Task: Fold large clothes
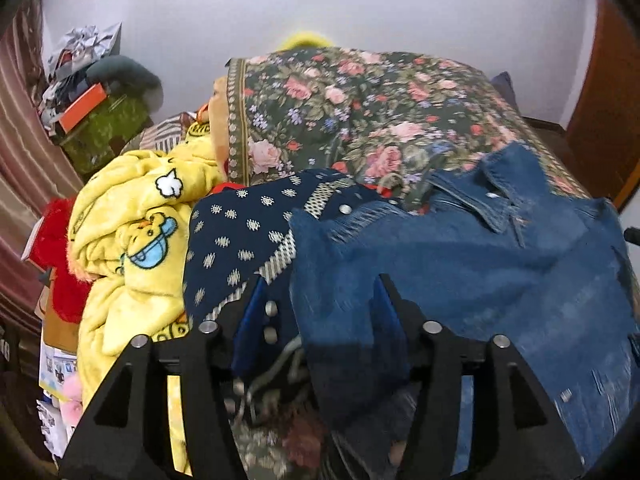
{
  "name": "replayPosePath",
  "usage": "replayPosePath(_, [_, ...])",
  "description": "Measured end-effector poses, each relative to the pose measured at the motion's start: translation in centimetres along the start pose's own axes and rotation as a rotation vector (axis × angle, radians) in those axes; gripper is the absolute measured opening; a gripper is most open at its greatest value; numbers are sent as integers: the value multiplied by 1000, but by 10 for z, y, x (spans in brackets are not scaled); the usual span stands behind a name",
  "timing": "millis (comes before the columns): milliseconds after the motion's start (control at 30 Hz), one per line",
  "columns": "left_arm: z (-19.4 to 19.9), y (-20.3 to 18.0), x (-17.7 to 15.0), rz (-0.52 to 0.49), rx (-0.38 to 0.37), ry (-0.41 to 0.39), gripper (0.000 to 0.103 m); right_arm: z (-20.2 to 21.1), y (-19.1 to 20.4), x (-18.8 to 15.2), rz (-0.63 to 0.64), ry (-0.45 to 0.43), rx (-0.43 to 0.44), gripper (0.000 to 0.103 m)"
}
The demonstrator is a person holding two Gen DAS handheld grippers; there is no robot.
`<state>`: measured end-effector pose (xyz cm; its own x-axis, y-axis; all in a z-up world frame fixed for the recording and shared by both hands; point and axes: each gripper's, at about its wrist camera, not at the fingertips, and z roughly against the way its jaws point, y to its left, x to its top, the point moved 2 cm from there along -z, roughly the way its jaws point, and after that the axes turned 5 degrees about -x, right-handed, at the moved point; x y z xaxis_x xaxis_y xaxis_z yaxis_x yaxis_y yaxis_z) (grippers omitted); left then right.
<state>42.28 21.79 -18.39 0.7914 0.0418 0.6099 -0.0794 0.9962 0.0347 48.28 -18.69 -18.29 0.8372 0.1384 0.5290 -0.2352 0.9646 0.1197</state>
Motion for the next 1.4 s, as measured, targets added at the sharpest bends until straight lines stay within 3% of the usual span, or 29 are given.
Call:
replayPosePath(167, [40, -19, -17, -55, -24, -28, 58, 42, 17, -15, 50, -37, 9, 44])
replayPosePath(233, [55, -26, -24, -75, -37, -41, 60, 57, 22, -20, 60, -64, 12, 52])
replayPosePath(400, [91, -36, -46, -111, -61, -71, 69, 92, 36, -38, 119, -104, -27, 54])
replayPosePath(533, [114, -36, -67, -124, -85, -74, 78, 115, 47, -55, 160, -133, -66, 76])
replayPosePath(667, [124, -28, -88, -91, -109, -51, 91, 127, 54, -71, 196, -145, -103, 79])
replayPosePath(967, [102, -3, -147, 44, -197, 92, 92, 116, 48, -116, 190, -52, -90, 80])
replayPosePath(1200, [71, 5, -192, 139, -276, 209, 92, 85, 15, -155, 89, 89, -92, 80])
replayPosePath(1400, [46, 4, -224, 236, -346, 298, 92, 70, -3, -176, 8, 169, -28, 80])
